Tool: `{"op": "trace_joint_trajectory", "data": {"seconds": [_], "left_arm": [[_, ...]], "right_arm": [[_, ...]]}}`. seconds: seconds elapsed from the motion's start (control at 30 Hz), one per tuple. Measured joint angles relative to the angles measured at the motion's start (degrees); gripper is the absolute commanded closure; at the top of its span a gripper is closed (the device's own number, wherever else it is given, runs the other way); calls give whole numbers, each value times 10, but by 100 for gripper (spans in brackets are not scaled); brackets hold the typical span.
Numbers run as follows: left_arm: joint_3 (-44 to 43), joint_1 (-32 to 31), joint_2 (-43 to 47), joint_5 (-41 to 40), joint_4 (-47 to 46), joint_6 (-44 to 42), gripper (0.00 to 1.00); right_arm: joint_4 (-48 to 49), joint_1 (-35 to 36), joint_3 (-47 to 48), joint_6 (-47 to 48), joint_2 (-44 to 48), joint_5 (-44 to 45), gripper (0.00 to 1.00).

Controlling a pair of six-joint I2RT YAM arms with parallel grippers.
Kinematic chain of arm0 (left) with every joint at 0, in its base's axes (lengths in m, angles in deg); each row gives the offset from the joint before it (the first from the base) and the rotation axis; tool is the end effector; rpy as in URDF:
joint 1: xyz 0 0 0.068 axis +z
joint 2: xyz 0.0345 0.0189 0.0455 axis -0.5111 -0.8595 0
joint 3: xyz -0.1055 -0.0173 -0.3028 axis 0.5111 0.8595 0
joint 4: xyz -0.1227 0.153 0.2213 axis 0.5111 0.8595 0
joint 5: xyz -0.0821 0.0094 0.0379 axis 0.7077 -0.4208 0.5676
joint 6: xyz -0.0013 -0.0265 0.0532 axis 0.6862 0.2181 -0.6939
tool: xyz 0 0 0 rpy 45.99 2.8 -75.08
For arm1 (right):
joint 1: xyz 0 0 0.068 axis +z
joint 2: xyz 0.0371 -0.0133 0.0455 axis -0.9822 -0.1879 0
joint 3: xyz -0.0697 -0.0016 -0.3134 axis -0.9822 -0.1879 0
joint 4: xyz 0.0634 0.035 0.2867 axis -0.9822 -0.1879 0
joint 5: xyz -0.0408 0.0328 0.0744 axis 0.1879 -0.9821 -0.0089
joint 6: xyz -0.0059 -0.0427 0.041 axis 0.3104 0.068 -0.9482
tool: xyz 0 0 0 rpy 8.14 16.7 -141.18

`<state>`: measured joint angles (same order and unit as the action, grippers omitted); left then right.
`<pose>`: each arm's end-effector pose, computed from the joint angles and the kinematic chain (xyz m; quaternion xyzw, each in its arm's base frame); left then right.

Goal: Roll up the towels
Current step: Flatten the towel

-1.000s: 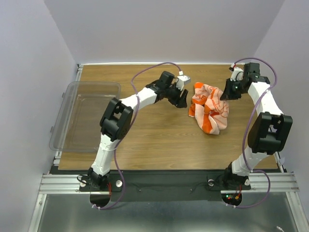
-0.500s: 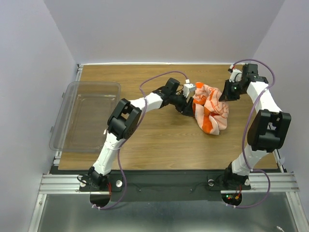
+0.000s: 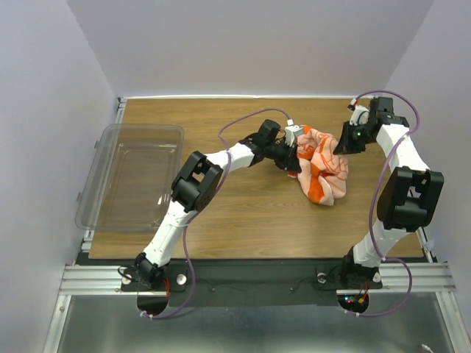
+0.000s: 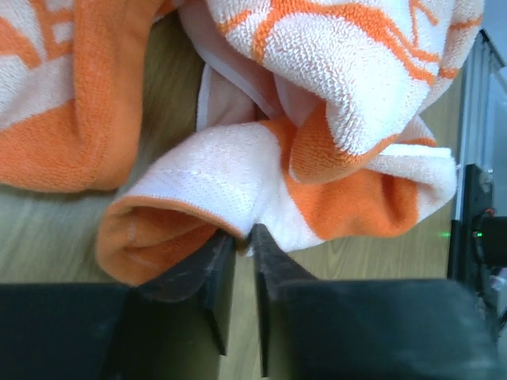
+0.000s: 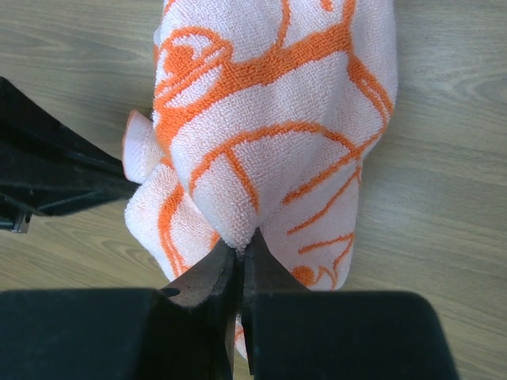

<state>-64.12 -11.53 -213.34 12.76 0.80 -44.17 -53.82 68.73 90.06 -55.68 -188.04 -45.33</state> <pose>0.4382 -0.4402 0.1805 0.4038 0.6985 -0.5140 0.2912 0.4116 -0.0557 0.3047 -0.0308 0.9456 0.1862 0.2649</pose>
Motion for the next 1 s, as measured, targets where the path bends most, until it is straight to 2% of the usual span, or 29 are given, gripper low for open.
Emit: {"op": "trace_joint_trajectory", "data": {"seconds": [0.2,0.43,0.63,0.77,0.83,0.9,0.93,1.0], "left_arm": [[29,12,23,-5,-8,10,100],[149,66,182,19,-4,13,100],[198,111,349,54,-10,30,100],[223,144,405,71,-9,38,100],[223,165,405,71,-3,38,100],[220,189,386,69,17,38,100],[217,199,371,67,26,38,100],[212,206,342,60,45,37,100]], "right_arm": [[-10,-17,9,0,0,-2,99],[-17,-78,24,-1,32,-7,99],[-22,-85,24,-13,171,-42,99],[8,-82,-34,-20,286,-73,98],[22,-82,-95,-21,320,-99,94],[25,-76,-148,-21,322,-120,85],[26,-70,-175,-20,311,-129,67],[24,-54,-212,-14,279,-136,45]]}}
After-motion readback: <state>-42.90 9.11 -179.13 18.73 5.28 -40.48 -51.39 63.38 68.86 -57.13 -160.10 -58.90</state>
